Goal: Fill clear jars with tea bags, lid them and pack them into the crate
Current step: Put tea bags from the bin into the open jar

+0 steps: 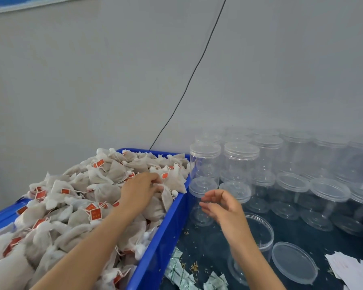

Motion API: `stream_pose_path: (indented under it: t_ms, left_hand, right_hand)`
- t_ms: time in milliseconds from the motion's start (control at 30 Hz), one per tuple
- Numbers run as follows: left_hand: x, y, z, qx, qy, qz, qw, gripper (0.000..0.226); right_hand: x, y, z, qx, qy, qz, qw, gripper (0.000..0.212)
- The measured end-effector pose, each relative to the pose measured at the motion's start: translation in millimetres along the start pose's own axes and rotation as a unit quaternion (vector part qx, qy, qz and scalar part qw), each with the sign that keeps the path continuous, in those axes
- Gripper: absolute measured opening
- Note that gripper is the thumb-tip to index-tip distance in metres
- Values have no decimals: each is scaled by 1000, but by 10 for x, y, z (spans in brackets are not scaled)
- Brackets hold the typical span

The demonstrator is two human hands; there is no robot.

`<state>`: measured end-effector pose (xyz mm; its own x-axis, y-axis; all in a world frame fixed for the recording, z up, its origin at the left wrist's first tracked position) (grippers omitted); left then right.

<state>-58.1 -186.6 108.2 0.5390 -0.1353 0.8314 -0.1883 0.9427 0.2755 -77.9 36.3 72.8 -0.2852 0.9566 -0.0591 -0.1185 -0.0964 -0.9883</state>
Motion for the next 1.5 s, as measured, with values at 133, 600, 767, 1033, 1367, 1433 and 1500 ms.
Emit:
stream_pose_path:
  t_ms: [133,600,767,1033,1367,1433,1500]
  left_hand:
    - [134,190,-25,-21,30,-151,988,6]
    - [308,-12,5,-76,-102,-80,989,16]
    - [-14,-354,-93,-41,-234,73,969,40]
    - [-200,-219,-105,-99,-247,89,960,42]
    - [186,120,-82,7,-103,-342,934,11]
    - [77,279,-156,-3,-153,-353,923,6]
    - [-26,400,-219,-26,-196,-354,914,6]
  right_hand:
    - [-131,97,1,-41,-41,65,996,20]
    - [-312,189,-66,-73,-89,151,982,12]
    - [-325,228,-49,-127,-99,182,970,11]
    - [-333,270,-77,-164,-110,212,957,22]
    - [-308,331,-57,-180,-75,319,928,35]
    - [-345,310,-61,-158,-99,326,927,38]
    - [-417,255,-87,-124,-143,315,930,44]
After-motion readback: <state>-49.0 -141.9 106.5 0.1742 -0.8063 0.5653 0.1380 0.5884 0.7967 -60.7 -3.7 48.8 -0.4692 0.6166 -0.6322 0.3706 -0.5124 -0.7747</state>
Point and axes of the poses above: each hand's wrist, its own z-axis towards the middle knuckle, its own x-axis out of the back of the hand, y = z × x, the point moved 6 cm from there along z, towards the middle knuckle, and after that the axes turned 3 degrees about z, right-handed, at the moved point
